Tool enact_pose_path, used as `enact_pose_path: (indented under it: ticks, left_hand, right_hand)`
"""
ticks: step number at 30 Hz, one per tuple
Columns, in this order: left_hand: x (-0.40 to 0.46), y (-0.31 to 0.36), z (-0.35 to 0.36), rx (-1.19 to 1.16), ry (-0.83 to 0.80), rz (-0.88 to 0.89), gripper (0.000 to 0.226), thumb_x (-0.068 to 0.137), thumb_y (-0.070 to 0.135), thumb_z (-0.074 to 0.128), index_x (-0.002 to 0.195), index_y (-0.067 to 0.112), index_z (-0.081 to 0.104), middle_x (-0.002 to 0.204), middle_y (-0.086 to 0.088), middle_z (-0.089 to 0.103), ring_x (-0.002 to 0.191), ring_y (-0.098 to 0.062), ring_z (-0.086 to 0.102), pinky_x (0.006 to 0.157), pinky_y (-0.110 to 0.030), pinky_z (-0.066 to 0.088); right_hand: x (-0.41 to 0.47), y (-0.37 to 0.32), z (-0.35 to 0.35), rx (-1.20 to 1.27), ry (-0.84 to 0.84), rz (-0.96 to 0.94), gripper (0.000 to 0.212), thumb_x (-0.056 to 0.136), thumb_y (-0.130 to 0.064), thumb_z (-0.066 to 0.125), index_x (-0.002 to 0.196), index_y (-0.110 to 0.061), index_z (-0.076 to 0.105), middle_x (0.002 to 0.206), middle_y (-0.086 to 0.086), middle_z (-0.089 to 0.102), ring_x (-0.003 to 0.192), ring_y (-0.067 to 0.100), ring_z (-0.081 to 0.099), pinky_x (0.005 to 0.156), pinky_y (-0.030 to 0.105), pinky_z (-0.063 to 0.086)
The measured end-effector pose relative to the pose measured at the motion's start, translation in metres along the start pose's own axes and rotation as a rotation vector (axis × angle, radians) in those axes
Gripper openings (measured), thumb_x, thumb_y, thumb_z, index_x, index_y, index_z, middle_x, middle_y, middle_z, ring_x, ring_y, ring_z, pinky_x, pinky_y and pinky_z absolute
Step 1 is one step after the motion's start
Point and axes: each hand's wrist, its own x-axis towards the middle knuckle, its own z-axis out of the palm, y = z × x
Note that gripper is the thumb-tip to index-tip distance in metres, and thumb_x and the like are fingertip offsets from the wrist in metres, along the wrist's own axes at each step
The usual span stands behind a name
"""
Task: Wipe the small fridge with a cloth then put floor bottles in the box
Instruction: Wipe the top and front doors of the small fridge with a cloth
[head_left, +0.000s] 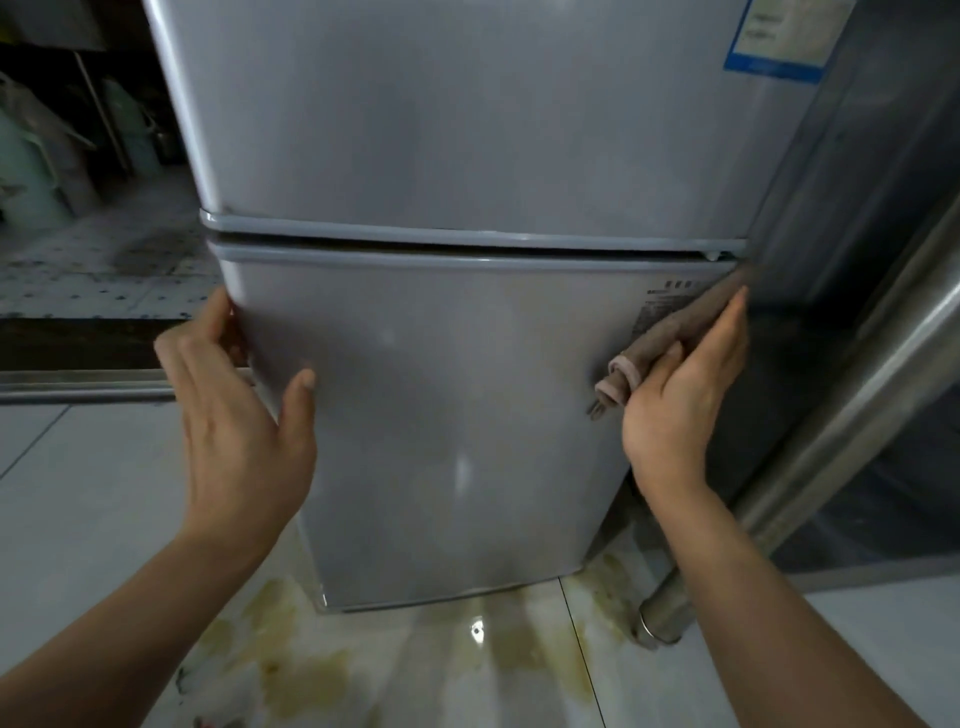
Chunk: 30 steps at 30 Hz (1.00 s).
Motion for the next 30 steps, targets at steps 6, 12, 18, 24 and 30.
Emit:
enact_pose_path:
  ticks: [6, 12, 18, 24, 30]
  left_hand:
    - [-0.001, 0.002, 0.002, -0.026, 0.027, -0.004, 0.066, 0.08, 0.001, 0.062, 0.137, 0.0, 0.029, 0.116, -0.005, 0.029, 0.105, -0.035, 0.042, 0.091, -0.033, 0.039]
    - [0.0, 0.005, 0.0, -0.048, 0.002, -0.068, 0.067, 0.081, 0.003, 0.064, 0.139, 0.004, 0.03, 0.12, -0.02, 0.037, 0.103, -0.033, 0.043, 0.089, -0.045, 0.045]
    - [0.0, 0.001, -0.003, -0.074, -0.012, -0.089, 0.069, 0.082, 0.009, 0.065, 0.141, 0.011, 0.029, 0.124, -0.016, 0.037, 0.104, -0.021, 0.044, 0.091, -0.046, 0.046]
    - [-0.013, -0.011, -0.006, 0.017, -0.084, -0.059, 0.068, 0.081, 0.003, 0.064, 0.14, 0.006, 0.031, 0.123, -0.017, 0.04, 0.105, -0.014, 0.04, 0.091, -0.021, 0.034]
    - [-0.033, -0.028, -0.004, 0.045, -0.17, -0.147, 0.055, 0.083, 0.007, 0.063, 0.132, 0.009, 0.037, 0.111, -0.012, 0.049, 0.097, -0.025, 0.051, 0.083, -0.045, 0.047]
  right_hand:
    - [-0.074, 0.047, 0.009, -0.066, -0.126, 0.183, 0.068, 0.092, 0.006, 0.043, 0.151, -0.006, 0.01, 0.152, 0.021, 0.02, 0.14, 0.033, 0.019, 0.113, 0.032, 0.017]
    - [-0.063, 0.011, 0.006, -0.012, 0.068, 0.084, 0.065, 0.079, 0.013, 0.053, 0.14, 0.007, 0.032, 0.141, 0.028, 0.03, 0.13, 0.042, 0.028, 0.113, 0.038, 0.015]
    - [-0.043, -0.025, 0.02, 0.001, 0.198, -0.34, 0.049, 0.086, -0.001, 0.057, 0.133, 0.004, 0.043, 0.132, 0.026, 0.037, 0.119, 0.019, 0.03, 0.109, 0.018, 0.016]
    - [-0.108, 0.039, 0.02, -0.26, -0.198, -0.809, 0.055, 0.073, 0.006, 0.066, 0.119, -0.016, 0.044, 0.121, 0.007, 0.034, 0.098, 0.031, 0.04, 0.087, 0.037, 0.042]
    - [-0.058, 0.0, 0.008, -0.113, -0.192, -0.884, 0.044, 0.087, 0.001, 0.062, 0.124, -0.018, 0.048, 0.123, 0.006, 0.038, 0.098, 0.031, 0.043, 0.092, 0.031, 0.038]
